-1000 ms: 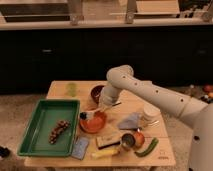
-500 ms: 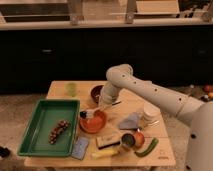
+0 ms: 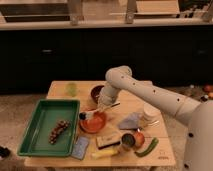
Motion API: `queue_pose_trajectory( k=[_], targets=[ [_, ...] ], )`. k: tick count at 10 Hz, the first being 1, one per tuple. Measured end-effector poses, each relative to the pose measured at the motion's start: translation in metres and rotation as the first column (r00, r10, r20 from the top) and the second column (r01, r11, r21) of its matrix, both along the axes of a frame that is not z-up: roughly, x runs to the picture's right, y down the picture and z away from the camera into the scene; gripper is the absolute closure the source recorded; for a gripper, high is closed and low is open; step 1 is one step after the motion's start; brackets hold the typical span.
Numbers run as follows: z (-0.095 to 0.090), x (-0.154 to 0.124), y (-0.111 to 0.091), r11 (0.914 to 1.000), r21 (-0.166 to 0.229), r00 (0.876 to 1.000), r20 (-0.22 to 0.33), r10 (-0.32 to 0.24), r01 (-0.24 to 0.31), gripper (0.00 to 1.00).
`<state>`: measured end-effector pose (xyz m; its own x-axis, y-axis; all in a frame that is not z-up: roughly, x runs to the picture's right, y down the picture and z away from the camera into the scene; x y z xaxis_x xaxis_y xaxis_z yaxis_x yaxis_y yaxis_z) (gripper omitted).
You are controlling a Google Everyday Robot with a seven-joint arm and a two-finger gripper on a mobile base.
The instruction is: Place brush in red bowl
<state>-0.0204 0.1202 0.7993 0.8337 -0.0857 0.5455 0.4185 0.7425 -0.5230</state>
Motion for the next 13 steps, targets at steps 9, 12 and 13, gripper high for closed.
queue_pose_trajectory(
  k=[9,12,13],
  targets=[
    [-0.004,-0.016,0.012,0.9986,-0.012,0.998,0.034,-0.051,0.052,0.97],
    [-0.004,-0.024,0.019,0.9957,-0.031,0.995,0.051,-0.086,0.088,0.97],
    [-0.004,-0.028,0.022,0.9939,-0.037,0.993,0.059,-0.101,0.103,0.97]
  ],
)
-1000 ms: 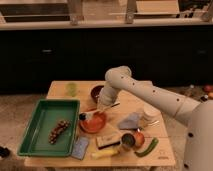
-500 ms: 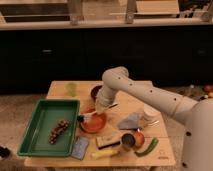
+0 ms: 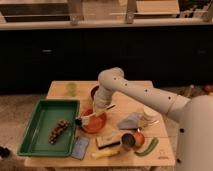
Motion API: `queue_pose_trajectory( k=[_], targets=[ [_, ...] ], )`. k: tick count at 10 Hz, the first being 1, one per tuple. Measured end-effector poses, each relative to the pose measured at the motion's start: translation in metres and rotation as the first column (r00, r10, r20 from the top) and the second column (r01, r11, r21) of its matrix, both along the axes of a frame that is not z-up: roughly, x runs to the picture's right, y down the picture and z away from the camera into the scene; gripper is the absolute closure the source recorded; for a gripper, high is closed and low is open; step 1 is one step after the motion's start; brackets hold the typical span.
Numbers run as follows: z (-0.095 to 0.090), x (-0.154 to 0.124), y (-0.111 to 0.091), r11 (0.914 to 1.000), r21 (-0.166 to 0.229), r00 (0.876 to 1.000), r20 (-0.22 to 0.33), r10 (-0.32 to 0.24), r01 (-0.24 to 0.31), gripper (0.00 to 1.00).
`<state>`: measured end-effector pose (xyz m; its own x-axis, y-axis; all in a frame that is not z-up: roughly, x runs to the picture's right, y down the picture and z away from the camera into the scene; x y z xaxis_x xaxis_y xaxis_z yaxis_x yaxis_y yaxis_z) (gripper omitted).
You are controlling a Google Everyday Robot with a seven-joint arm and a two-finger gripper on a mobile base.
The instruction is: Place brush in red bowl
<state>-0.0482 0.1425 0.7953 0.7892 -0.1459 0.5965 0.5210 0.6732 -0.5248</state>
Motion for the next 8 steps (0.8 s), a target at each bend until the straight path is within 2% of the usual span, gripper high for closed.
queue_pose_trajectory(
  k=[8],
  targets=[
    [-0.002,-0.018,0.014,0.9979,-0.019,0.997,0.038,-0.061,0.062,0.97]
  ],
)
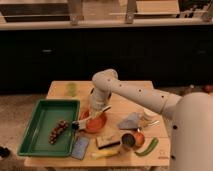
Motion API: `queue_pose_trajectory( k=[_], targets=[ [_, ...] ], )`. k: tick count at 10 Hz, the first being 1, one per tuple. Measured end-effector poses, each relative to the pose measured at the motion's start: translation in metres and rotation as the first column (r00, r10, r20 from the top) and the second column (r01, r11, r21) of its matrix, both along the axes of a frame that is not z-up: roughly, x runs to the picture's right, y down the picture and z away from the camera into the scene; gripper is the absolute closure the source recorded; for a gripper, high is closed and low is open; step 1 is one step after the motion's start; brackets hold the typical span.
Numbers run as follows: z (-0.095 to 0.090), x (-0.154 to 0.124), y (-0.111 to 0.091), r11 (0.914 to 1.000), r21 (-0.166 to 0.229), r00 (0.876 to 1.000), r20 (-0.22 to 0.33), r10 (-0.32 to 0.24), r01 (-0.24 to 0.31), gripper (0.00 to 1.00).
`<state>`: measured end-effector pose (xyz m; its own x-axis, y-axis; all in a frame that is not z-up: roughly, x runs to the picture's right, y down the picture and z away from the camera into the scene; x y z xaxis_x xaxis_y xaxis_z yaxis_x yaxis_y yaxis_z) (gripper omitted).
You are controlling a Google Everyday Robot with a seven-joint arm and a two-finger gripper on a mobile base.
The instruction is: Place brush in red bowl
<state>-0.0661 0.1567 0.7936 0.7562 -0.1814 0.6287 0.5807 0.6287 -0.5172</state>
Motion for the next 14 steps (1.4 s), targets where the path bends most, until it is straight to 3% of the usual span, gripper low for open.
queue_pose_trajectory(
  k=[7,10,14],
  targets=[
    [0.0063,-0.0015,0.0048,0.9992,-0.019,0.999,0.035,-0.034,0.035,0.96],
    [0.0084,-0.0026,0.0038,0.9989,-0.023,0.999,0.032,-0.04,0.041,0.71],
    [0.0097,-0.0028,0.0039,0.9985,-0.031,0.998,0.037,-0.044,0.045,0.3]
  ],
)
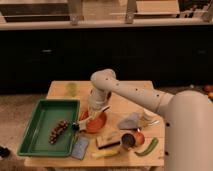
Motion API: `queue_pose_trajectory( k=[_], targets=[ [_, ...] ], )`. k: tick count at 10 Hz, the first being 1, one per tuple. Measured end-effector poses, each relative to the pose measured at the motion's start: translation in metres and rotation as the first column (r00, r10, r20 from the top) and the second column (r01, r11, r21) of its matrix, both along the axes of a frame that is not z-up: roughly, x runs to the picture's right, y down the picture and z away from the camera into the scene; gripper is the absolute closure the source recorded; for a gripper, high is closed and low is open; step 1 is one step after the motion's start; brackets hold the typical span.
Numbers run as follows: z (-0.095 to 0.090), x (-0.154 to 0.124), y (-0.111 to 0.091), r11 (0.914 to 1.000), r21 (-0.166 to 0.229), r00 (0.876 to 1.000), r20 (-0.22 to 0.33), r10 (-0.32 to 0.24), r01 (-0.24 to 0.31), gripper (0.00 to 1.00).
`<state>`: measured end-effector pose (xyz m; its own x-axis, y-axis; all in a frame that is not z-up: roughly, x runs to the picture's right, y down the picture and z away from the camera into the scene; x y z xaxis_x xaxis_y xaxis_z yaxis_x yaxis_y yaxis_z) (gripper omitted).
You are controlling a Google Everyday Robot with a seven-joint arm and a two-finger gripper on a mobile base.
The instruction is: Place brush in red bowl
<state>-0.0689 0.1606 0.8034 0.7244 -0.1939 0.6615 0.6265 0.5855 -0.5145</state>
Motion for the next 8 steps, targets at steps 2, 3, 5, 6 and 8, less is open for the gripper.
queue_pose_trajectory(
  k=[2,3,5,6,8],
  targets=[
    [0.0003,0.0018,0.0001,1.0,-0.003,1.0,0.001,0.0,0.0,0.2],
    [0.0002,0.0017,0.0002,1.0,-0.004,1.0,0.002,0.0,0.0,0.2],
    [0.0001,0.0021,0.0002,1.0,-0.006,1.0,0.005,0.0,0.0,0.2],
    [0.0002,0.0026,0.0005,1.0,-0.008,1.0,0.007,0.001,-0.001,0.2],
    [-0.001,0.0043,-0.0013,0.9998,-0.004,1.0,0.018,0.019,-0.019,0.2]
  ],
)
